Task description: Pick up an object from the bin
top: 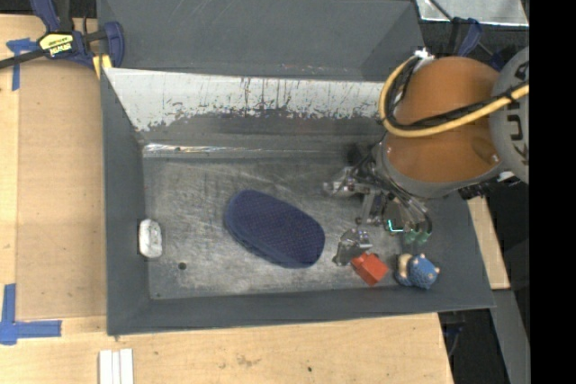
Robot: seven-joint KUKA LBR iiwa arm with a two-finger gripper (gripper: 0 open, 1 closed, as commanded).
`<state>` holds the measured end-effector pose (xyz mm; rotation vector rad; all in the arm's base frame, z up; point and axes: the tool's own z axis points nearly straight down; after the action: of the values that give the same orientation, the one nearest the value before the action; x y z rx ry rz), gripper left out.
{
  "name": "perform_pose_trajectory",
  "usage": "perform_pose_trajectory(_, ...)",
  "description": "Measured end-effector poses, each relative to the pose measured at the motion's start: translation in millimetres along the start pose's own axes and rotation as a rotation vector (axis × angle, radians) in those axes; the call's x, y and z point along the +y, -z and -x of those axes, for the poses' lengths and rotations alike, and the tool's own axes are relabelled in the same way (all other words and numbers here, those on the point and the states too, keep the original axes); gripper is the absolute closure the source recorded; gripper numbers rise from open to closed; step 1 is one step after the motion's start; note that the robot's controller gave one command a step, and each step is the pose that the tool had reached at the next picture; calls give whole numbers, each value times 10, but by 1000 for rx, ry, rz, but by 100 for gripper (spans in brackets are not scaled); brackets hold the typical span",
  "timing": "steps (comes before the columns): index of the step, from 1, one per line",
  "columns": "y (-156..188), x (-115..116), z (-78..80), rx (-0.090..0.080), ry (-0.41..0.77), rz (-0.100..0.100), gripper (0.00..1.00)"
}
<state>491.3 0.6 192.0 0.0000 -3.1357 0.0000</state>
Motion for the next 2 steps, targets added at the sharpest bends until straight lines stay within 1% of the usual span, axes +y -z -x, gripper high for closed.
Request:
perform_pose_trajectory(1,-1091,734,103,-22,180,-2,0)
perform_pose_trajectory(2,-1038,731,145,-38,177,-1,100)
